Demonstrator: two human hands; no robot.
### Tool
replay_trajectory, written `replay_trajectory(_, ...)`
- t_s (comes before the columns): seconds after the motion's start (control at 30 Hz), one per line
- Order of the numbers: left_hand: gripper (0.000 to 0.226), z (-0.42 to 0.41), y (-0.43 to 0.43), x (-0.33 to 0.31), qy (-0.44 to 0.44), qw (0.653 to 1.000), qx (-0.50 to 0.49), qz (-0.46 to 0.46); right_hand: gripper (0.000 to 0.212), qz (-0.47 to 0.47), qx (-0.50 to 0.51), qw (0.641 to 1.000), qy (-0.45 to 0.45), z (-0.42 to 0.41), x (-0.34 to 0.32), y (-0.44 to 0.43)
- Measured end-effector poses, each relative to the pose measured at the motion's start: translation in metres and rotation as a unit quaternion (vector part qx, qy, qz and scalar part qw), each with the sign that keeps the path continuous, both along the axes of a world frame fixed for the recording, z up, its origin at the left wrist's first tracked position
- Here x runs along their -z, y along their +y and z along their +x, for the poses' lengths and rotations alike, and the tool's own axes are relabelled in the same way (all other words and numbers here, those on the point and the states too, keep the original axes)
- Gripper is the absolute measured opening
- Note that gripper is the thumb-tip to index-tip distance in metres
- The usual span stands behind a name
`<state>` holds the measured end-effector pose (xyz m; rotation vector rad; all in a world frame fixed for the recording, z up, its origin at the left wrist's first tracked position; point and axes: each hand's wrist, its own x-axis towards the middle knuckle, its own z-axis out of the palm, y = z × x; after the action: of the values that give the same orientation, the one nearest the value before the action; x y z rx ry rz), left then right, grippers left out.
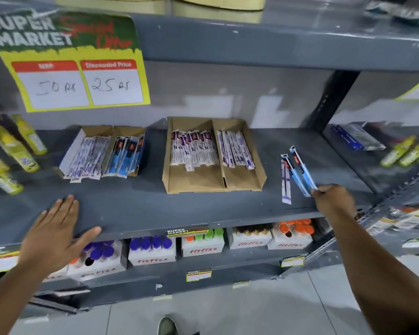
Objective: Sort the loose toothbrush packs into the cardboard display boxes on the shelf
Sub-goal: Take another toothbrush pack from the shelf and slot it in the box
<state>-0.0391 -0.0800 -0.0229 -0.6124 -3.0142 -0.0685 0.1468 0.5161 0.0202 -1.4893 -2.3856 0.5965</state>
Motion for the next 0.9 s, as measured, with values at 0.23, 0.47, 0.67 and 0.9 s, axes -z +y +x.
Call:
replay_trajectory(0.23,0.105,0.002,0.000,0.000,-0.003,1.000,-0.004,0.005,0.008,-0.194,-0.117,0.914,0.336,-0.021,-0.052,-0.040)
replay_trajectory(0.47,0.104,0.005,0.000,-0.004,-0.003,1.000,-0.001,-0.004,0.028,-0.422,-0.380,0.784,0.250,-0.028,-0.106,-0.128)
replay_trajectory(0.67,0.105,0.005,0.000,-0.002,-0.007,1.000,-0.004,-0.003,0.017,-0.413,-0.376,0.780,0.283,-0.055,-0.110,-0.164)
replay_trajectory(0.9,0.105,0.007,0.001,-0.005,-0.005,1.000,-0.003,0.005,0.017,-0.273,-0.396,0.821,0.309,-0.150,-0.104,-0.257)
